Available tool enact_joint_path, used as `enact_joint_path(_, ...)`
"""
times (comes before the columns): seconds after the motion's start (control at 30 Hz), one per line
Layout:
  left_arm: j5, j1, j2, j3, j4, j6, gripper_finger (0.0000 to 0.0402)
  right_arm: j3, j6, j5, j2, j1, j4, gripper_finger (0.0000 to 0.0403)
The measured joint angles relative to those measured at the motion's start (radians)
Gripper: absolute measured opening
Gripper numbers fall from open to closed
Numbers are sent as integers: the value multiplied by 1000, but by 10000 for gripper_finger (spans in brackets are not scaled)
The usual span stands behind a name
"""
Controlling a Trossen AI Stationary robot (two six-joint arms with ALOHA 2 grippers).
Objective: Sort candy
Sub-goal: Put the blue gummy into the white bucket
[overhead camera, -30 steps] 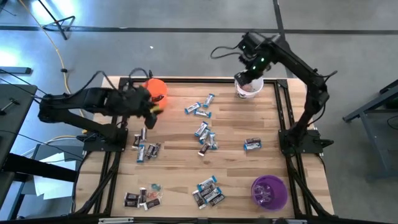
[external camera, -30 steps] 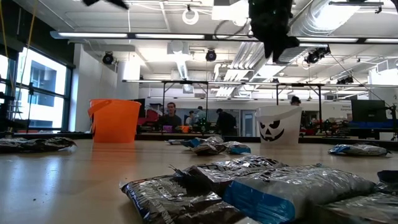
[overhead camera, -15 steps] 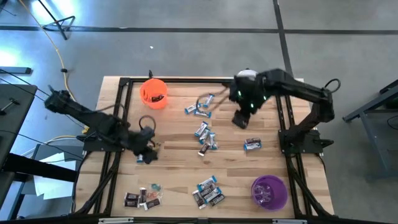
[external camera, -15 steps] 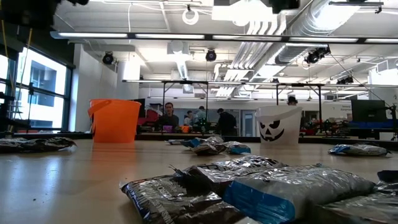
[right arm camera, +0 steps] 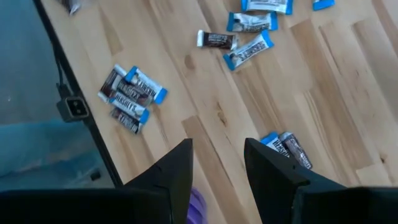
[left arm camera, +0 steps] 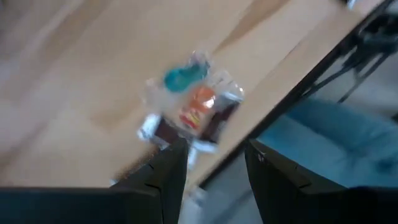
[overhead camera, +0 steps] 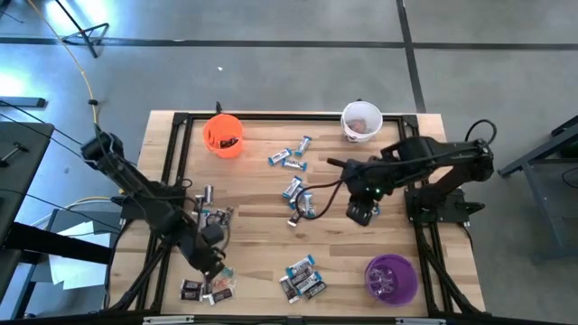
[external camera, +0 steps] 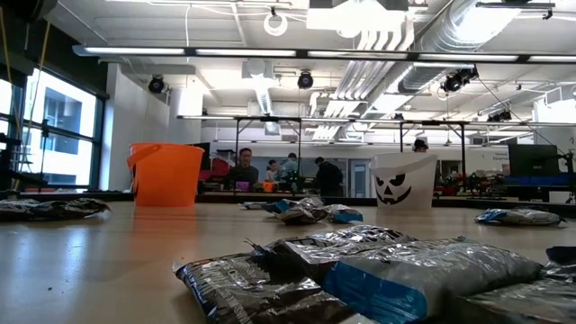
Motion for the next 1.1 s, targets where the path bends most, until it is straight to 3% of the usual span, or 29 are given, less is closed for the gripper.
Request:
enact_joint_path(0.27, -37, -38, 77, 0, -53, 606, 149, 0, 150, 34, 0, 23, 0, 138)
enact_joint_path(0.43, -39, -68, 115, 0, -63, 824, 149, 0, 233, 34, 0, 23, 0, 138)
enact_joint_path(0.8, -158, -71, 191, 0, 2, 871, 149, 0, 344, 144, 0, 30, 1, 138)
enact_joint_path(1.1, -154, -71, 265, 0, 74, 784, 149, 0, 334, 152, 0, 30, 0, 138)
